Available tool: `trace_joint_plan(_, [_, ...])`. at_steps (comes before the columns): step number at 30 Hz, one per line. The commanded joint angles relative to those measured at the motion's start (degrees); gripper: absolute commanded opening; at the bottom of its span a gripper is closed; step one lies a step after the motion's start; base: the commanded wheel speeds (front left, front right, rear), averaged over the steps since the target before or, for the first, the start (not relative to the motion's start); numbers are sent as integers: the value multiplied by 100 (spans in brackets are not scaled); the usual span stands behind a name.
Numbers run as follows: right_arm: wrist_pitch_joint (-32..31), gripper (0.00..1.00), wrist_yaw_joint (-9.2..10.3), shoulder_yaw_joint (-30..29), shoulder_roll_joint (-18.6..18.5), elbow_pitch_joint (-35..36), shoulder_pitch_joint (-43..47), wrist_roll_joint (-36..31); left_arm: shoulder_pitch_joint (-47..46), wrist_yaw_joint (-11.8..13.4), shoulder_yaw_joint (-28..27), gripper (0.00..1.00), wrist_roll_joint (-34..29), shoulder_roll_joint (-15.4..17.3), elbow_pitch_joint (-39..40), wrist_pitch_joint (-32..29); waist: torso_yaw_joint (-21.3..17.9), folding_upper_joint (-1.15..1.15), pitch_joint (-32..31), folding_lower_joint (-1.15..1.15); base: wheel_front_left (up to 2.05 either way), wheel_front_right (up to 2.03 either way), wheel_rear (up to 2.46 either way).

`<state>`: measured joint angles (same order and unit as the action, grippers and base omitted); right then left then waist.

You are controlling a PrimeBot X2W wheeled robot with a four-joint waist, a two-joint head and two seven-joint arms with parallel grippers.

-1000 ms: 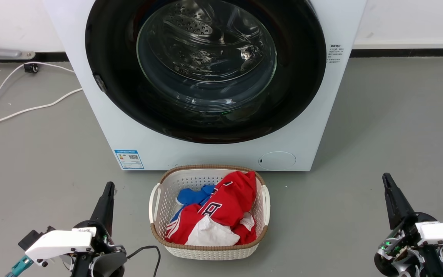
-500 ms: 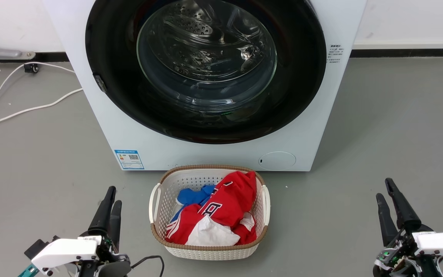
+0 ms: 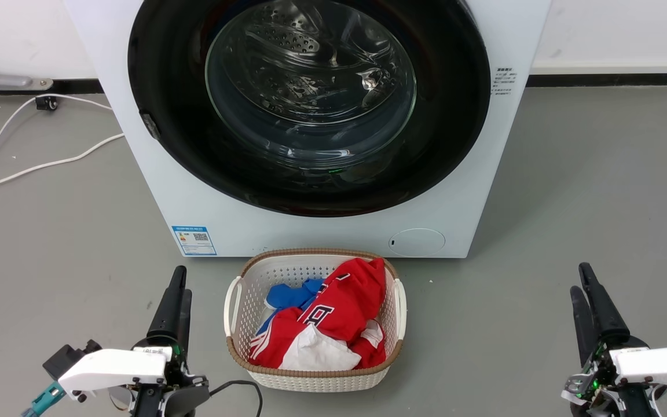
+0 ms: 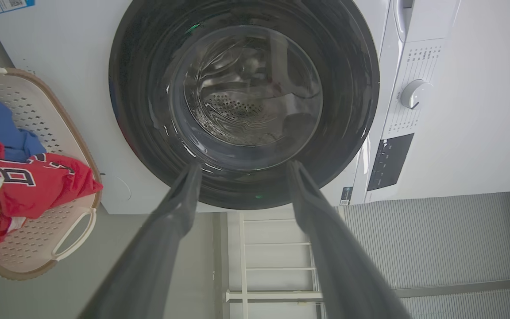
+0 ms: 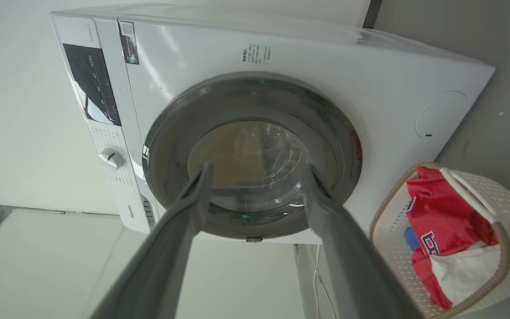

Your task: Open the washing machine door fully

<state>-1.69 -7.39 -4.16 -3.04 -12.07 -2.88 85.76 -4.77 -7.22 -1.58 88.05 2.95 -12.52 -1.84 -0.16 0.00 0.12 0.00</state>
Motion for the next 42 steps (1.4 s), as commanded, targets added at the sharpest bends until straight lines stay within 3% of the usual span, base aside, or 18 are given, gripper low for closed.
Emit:
trace_joint_plan(1, [58, 100, -3, 20, -17, 177, -64, -209, -78, -15, 33, 100, -155, 47, 167, 55, 1, 0, 0, 0, 0, 0, 0])
trace_joint_plan(18, [443, 100, -5, 111, -10, 688, 72, -2544, -34, -21, 344, 100, -2013, 109, 619, 443, 7, 0, -15, 0, 0, 0, 0])
trace_joint_plan(27, [523, 100, -6, 175, -29, 742, 129, -3991, 2, -23, 433, 100, -3327, 217, 548, 624, -6, 0, -38, 0, 0, 0, 0])
trace_joint_plan(42, [541, 100, -9, 176, -2, 918, 248, -5536, -30, 79, 702, 100, -5227, 385, 557, 888, 6, 0, -50, 0, 0, 0, 0])
